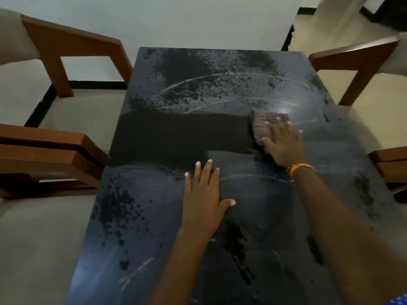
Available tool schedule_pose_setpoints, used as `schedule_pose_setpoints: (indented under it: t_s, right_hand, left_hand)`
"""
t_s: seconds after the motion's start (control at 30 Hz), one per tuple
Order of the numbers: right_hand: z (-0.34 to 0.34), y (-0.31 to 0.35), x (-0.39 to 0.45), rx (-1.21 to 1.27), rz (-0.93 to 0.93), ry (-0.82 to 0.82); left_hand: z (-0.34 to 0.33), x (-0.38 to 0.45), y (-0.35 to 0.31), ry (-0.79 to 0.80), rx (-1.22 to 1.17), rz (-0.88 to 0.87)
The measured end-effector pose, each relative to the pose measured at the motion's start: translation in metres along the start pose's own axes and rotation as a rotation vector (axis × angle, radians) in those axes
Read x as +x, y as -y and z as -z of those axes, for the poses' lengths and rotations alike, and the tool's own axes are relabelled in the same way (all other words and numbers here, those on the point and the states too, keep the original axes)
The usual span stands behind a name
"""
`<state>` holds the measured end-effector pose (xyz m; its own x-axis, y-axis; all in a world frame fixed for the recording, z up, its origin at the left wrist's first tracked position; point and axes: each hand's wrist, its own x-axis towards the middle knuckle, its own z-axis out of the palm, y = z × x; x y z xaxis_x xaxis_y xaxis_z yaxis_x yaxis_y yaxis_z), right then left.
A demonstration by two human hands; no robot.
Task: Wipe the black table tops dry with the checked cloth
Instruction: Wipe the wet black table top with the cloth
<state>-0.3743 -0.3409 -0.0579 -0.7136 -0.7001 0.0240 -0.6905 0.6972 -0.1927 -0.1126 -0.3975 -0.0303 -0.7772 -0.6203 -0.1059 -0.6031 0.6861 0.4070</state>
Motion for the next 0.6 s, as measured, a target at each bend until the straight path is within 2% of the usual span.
schedule_pose_setpoints:
  t_s: [0.1, 0.17, 0.3, 0.47, 0.6]
  right_hand:
    - [0.021, -0.093, -0.009, 0.009, -0.204, 0.008]
    - [0.029, -0.127, -0.014, 0.015, -0.31, 0.008]
    - [0.028, -0.113, -0.011, 0.046, -0.371, -0.005]
    - [0.005, 0.0, -0.008, -0.006, -0.02, 0.03]
    - [-0.018, 0.096, -0.03, 0.136, 0.273, 0.107]
  left_hand:
    - [-0.012, 0.003, -0.019, 0.048, 0.062, -0.001]
    - [-0.018, 0.0, -0.023, 0.089, 0.067, 0.021]
    - [-0.022, -0.001, -0.022, 0.081, 0.016, 0.051]
    - [-0.023, 0.001, -0.026, 0.076, 0.013, 0.072]
    - [-0.025, -0.001, -0.035, 0.019, -0.08, 0.157]
